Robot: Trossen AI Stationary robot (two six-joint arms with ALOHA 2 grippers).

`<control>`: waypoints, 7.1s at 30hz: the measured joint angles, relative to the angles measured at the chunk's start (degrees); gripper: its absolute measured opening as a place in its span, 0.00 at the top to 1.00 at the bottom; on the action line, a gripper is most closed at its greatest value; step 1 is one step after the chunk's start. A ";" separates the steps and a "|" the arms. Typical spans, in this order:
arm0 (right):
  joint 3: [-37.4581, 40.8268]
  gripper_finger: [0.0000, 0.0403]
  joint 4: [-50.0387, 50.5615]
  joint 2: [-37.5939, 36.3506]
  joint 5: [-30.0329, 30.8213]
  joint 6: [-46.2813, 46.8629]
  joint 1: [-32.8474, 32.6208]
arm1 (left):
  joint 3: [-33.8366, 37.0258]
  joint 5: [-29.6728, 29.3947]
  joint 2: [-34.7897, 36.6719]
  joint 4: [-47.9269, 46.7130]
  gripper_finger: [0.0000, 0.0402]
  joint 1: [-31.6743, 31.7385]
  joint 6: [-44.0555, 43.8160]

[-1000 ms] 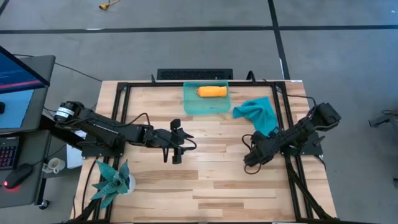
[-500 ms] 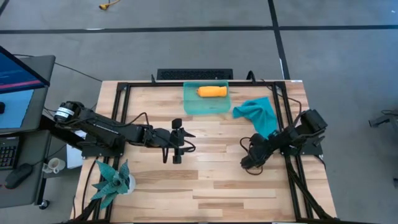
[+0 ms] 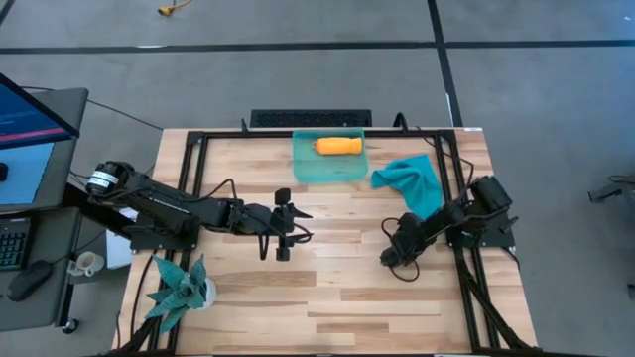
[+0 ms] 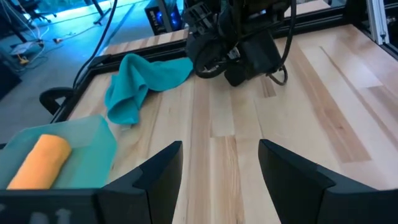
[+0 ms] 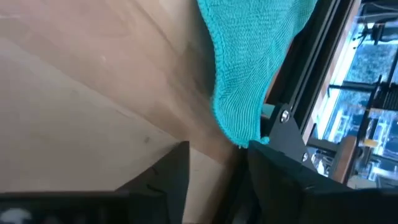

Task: Roll microfiber towels into tight, uniform cylinder then place into a basket
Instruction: Roll the blue microfiber cloth on the table

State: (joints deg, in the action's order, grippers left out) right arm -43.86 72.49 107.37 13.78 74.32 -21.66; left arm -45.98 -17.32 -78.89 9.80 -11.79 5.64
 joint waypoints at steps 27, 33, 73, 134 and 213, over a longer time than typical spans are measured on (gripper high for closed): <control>0.04 0.63 0.35 0.13 -0.35 -14.84 8.02 | 0.00 -0.02 0.00 -0.05 0.49 0.00 -0.93; 0.16 0.67 0.22 0.17 -0.35 -17.09 10.30 | 0.00 -0.02 0.00 -0.16 0.49 0.00 -0.93; -1.49 0.99 -0.42 -6.78 1.51 -11.89 2.15 | -0.02 -1.97 0.00 -2.97 0.49 0.22 -0.82; -37.34 1.00 8.41 -6.99 13.79 -21.87 -12.39 | -4.03 12.15 -22.86 29.30 0.49 0.94 13.17; -41.81 0.99 17.60 -8.05 13.12 -14.61 -20.22 | -24.63 -6.16 -23.05 -21.52 1.00 7.85 12.50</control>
State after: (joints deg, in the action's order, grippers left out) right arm -85.67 90.09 99.33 26.90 59.71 -41.88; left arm -70.60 -23.49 -101.95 -11.72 -3.94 18.13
